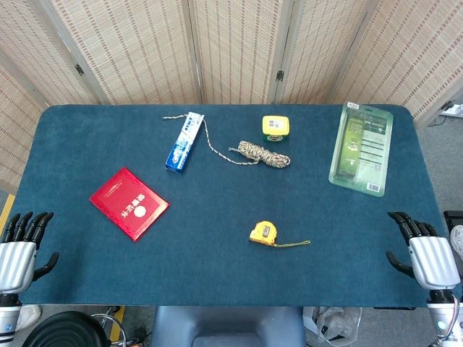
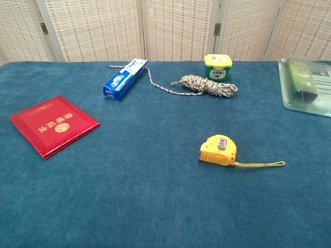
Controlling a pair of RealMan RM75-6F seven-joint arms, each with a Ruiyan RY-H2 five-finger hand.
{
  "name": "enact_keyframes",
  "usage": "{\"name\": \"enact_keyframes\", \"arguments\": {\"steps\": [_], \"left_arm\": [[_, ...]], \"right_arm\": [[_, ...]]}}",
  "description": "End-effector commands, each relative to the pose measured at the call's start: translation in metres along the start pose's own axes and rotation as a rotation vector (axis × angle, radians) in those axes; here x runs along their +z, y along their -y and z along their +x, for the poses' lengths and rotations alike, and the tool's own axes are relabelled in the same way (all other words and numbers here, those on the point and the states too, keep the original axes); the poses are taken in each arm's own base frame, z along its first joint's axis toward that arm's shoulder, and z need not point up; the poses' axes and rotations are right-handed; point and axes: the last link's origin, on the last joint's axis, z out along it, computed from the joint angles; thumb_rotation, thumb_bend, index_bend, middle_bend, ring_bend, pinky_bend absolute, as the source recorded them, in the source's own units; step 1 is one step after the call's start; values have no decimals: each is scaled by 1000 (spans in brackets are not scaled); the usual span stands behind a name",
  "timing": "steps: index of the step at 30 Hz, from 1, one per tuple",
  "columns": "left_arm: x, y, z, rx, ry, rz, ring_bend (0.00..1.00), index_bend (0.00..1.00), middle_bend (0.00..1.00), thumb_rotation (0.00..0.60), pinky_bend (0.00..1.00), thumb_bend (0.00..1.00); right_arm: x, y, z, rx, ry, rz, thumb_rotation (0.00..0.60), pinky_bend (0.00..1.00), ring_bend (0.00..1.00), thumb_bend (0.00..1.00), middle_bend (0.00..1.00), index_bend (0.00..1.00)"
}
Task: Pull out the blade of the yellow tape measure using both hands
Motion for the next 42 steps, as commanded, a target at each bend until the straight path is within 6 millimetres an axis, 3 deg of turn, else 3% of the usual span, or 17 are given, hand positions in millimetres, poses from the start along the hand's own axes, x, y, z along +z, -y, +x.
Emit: {"name": "enact_keyframes", "arguments": {"steps": [1, 10, 18, 27, 31, 42], "left_arm": [[1, 0, 0, 2, 2, 0, 88, 119, 162, 600, 14, 343], [1, -3, 0, 6, 4, 3, 88, 119, 162, 600, 14, 343], [2, -2, 3, 13, 0, -2, 88, 119, 162, 600, 14, 343], [1, 0, 4, 12, -4, 3, 88, 119, 162, 600, 14, 343], [0, -1, 4, 14, 3, -1, 88, 119, 162, 600, 14, 343], [-2, 0, 6, 16, 8, 3, 88, 119, 160, 600, 14, 343]], "right_arm": [[1, 0, -2, 9, 4, 3, 600, 280, 285, 270, 213, 155], [7, 6, -8, 36, 33, 34, 600, 283, 294, 270, 213, 156], [30, 31, -19, 36, 99, 119, 600, 287, 293, 270, 213, 155], [60, 83, -38, 37, 152, 255, 600, 287, 245, 254, 188, 77], [72, 112, -52, 44, 227, 322, 600, 280, 186, 226, 106, 0], [99, 166, -84, 43, 327, 422, 600, 197, 92, 149, 32, 0]]}}
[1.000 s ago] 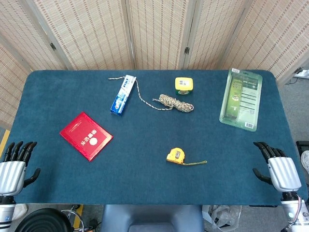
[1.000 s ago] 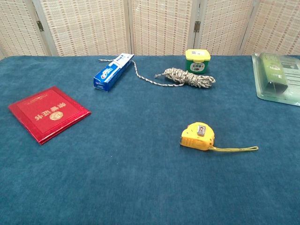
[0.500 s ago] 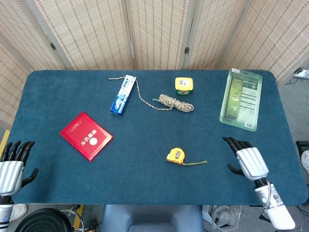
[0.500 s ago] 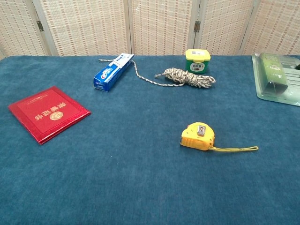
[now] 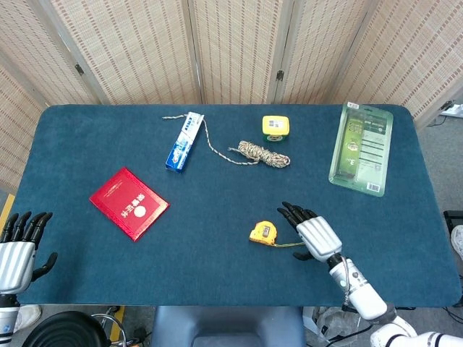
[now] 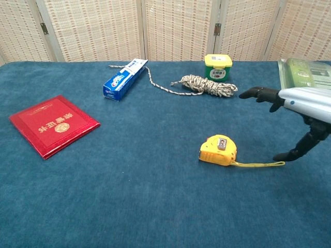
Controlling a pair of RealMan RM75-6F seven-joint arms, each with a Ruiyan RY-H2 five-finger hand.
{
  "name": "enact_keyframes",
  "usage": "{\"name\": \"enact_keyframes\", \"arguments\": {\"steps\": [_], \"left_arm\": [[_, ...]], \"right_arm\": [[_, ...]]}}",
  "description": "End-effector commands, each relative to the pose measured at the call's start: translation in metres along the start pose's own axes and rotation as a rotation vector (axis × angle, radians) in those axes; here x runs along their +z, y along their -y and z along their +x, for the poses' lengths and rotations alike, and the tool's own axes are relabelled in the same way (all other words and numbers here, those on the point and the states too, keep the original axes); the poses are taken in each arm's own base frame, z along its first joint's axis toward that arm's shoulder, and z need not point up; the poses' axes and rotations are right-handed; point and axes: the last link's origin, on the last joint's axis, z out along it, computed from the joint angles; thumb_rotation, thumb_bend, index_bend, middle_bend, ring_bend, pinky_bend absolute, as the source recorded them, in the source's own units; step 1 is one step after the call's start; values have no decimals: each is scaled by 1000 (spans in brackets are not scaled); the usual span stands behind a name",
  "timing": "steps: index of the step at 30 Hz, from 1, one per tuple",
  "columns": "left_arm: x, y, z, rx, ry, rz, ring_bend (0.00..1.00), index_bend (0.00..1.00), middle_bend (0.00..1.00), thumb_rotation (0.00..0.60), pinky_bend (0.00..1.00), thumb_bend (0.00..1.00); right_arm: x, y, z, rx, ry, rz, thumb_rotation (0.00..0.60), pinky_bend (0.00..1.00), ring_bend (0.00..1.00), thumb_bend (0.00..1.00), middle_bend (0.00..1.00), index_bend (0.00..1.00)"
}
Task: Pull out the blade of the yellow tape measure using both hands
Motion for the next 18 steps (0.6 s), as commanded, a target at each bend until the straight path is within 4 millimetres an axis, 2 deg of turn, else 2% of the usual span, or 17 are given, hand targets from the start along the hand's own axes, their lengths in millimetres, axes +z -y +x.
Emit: {"name": "enact_keyframes", "arguments": {"steps": [1, 10, 18], "left_arm": [[0, 0, 0, -1, 3, 1, 88, 119, 160, 600, 14, 343], [-1, 3, 1, 2, 10, 6, 88, 119, 150, 600, 16, 344], [-1, 5, 1, 3, 13, 12, 88, 119, 149, 600, 15, 343]], "right_arm": [[19, 9, -9, -21, 29, 22, 600, 197, 92, 149, 30, 0], [57, 28, -24, -32, 59, 57, 600, 197, 96, 150, 28, 0], [82, 40, -32, -64, 62, 76, 600, 197, 103, 149, 28, 0]]}}
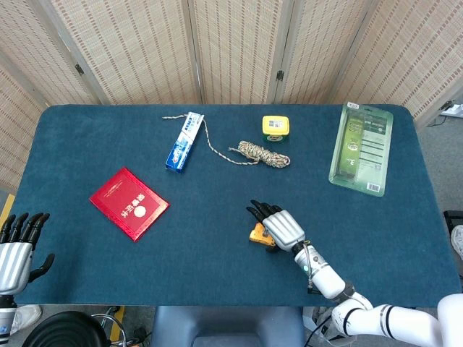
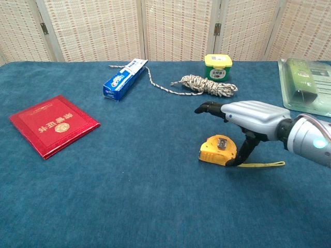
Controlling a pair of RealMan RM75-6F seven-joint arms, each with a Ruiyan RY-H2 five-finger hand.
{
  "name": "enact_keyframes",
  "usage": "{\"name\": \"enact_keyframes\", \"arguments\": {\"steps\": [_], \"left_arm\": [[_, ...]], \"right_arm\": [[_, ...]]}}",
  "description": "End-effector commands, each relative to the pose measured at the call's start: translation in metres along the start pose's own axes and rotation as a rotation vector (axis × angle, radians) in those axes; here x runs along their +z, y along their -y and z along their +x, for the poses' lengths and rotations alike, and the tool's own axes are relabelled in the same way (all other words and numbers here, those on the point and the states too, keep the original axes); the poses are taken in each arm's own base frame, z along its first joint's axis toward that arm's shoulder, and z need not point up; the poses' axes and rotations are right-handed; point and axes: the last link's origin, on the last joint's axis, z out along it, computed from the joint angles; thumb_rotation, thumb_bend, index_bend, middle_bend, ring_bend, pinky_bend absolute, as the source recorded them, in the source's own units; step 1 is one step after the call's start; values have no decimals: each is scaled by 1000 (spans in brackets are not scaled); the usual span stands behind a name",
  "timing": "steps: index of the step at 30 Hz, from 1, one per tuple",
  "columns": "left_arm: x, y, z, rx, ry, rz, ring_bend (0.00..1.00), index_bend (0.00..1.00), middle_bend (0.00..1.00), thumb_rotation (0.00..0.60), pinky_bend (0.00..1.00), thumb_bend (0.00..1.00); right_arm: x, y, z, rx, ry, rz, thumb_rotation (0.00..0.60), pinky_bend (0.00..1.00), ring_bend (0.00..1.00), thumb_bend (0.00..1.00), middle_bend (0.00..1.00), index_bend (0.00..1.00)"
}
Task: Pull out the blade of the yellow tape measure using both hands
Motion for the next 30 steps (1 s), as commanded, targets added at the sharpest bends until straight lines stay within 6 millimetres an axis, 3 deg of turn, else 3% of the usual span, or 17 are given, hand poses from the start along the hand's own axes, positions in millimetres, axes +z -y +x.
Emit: {"name": "enact_keyframes", "arguments": {"steps": [1, 11, 16, 23, 30], "left_arm": [[0, 1, 0, 0, 1, 1, 88, 119, 149, 600, 16, 343], [1, 3, -3, -2, 7, 5, 88, 125, 149, 600, 16, 344], [1, 3, -3, -1, 7, 5, 88, 127, 149, 600, 16, 343], [0, 2, -2, -1, 2, 4, 89, 130, 149, 600, 16, 343], [-1, 3, -1, -2, -2, 7, 88, 133, 149, 600, 16, 344]], "right_arm": [[10, 0, -2, -15, 5, -7, 600, 198, 107, 149, 28, 0], [17, -16, 2, -39, -2, -67, 600, 198, 120, 149, 37, 0], [15, -15, 3, -26, 26, -55, 600, 198, 151, 150, 107, 4], [20, -11, -1, -49, 47, -44, 600, 202, 217, 149, 237, 153], [21, -12, -2, -55, 43, -52, 600, 207, 257, 149, 293, 243]]}}
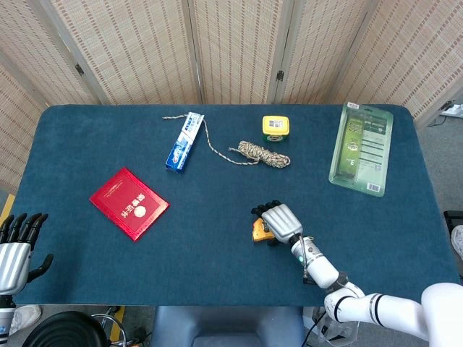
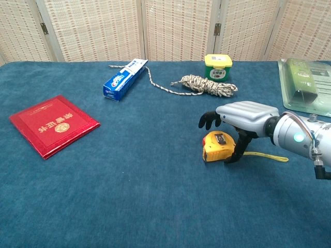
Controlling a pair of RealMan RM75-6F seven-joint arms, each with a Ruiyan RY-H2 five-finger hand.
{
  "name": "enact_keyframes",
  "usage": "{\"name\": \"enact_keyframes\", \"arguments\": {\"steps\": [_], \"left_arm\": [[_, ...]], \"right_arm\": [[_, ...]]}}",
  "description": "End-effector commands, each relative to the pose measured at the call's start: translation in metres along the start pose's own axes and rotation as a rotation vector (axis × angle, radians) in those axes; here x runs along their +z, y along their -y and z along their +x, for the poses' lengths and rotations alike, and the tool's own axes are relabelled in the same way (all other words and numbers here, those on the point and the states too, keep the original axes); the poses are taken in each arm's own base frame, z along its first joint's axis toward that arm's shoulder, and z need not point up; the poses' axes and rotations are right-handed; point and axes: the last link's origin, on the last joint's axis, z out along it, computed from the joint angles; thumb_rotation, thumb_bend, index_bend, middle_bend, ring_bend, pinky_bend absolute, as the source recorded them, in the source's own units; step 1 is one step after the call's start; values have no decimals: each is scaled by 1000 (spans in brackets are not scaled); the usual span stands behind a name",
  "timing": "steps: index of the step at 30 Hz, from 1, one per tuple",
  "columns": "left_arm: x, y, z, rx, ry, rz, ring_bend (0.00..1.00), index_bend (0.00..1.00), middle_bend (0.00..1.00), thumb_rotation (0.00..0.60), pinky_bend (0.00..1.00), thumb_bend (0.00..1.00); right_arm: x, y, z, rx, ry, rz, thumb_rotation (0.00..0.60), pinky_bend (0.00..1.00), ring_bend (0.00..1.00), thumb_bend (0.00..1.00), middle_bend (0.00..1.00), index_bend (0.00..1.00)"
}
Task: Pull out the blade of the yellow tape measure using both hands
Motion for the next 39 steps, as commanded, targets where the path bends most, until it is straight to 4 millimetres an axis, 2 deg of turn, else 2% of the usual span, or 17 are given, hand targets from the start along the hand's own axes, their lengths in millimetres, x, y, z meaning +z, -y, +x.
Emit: {"name": "enact_keyframes", "arguments": {"steps": [1, 8, 13, 19, 27, 33, 39], "left_arm": [[0, 0, 0, 0, -1, 0, 89, 133, 149, 600, 16, 344], [0, -2, 0, 1, 1, -2, 88, 133, 149, 600, 15, 344], [5, -4, 1, -4, -2, -19, 88, 136, 149, 600, 16, 343], [25, -18, 7, -32, -1, -95, 92, 134, 149, 600, 16, 344], [76, -65, 17, -171, -3, -203, 134, 158, 161, 600, 56, 345], [101, -114, 22, -280, 97, -272, 135, 114, 162, 600, 69, 355], [121, -144, 18, -322, 142, -266, 87, 23, 106, 600, 73, 355]], "right_arm": [[0, 0, 0, -1, -2, -2, 600, 207, 260, 149, 299, 253], [4, 2, -1, 2, 1, -2, 600, 212, 274, 149, 330, 312], [6, 4, 1, 2, -14, -7, 600, 235, 332, 150, 416, 432], [8, 10, 16, 36, -51, -7, 600, 260, 386, 150, 483, 519], [21, 31, 50, 105, -94, 22, 600, 272, 399, 149, 495, 536], [38, 49, 78, 144, -88, 32, 600, 272, 399, 149, 495, 536], [53, 67, 96, 160, -91, 42, 600, 272, 398, 149, 495, 536]]}}
